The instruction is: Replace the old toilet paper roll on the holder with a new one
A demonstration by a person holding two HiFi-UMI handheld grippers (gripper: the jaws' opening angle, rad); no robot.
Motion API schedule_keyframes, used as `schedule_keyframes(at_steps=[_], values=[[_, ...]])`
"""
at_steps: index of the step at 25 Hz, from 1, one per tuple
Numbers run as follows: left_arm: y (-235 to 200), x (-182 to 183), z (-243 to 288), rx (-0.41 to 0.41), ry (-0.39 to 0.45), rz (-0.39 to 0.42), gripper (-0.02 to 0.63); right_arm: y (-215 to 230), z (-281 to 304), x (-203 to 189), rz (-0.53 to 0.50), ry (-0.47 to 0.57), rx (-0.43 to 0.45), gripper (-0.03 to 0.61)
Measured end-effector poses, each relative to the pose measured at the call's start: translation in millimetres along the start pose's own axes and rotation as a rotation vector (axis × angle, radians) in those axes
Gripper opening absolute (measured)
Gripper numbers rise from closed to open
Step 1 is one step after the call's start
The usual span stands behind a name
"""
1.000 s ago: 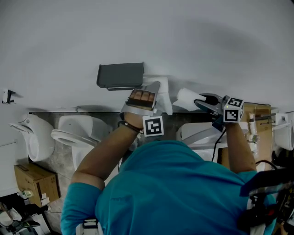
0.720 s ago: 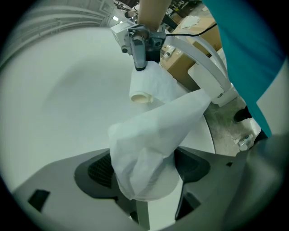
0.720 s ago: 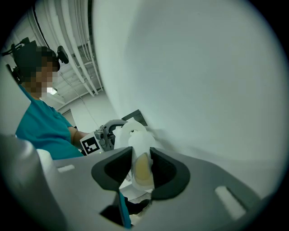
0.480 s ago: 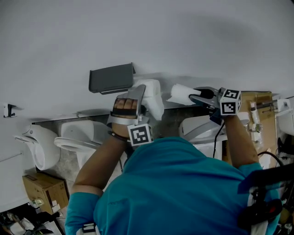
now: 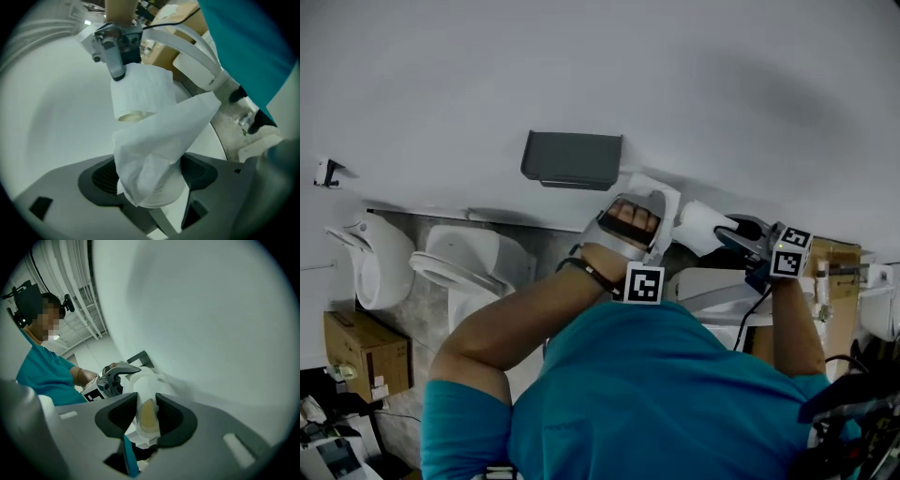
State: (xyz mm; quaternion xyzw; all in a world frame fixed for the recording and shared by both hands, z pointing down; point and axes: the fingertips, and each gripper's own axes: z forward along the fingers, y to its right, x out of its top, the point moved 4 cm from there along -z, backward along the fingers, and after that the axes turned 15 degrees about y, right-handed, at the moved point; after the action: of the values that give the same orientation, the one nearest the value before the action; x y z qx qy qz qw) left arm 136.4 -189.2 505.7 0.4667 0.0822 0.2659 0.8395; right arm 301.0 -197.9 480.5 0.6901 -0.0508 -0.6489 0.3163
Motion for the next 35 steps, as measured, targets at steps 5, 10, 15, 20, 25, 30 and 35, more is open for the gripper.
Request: schedule_keyframes(at_steps=[5,10,15,20,25,30,35], values=[[-5.2,2.3,-3.3,-0.079,-0.083,0.062,0.403,-3.0,6.3,0.9,0.005,-0.027,0.011,0.120],[-10.8,-4.7,-6.5,-0.086,-0.124,0.063,0.403,-7.3,12.9,1.5,0.001,-0.057,0.027,0.120],[-15.4,-11.2,-10.8,-0.057,-0.146,0.017,0.403,-9.3,16.4,2.5,-0.006,-0.068,0.027,0.120],[-8.9,-12.8,-13.1,-0.057,-0.153,-0.008,0.403,-13.4,19.3,2.8,-0.013,-0.074,0.033,0.120],[-12.0,-19.5,-16.2,-0.042,-0.163,-0.020,0.403,-16.8,19.9,3.1,-0.018,-0.065,0.030,0.120],[-10.4,-39.1,-24.6,-0.036,-0.172,-0.051,0.403,-23.4,28.2,0.5,-0.015,-0.065,0.028,0.120],[1.4,-52.3,-32.3,-0.020,-0.171,-0.074,0.403,-26.5,30.9,-2.0,-0.018,-0.063,0.020,0.120]])
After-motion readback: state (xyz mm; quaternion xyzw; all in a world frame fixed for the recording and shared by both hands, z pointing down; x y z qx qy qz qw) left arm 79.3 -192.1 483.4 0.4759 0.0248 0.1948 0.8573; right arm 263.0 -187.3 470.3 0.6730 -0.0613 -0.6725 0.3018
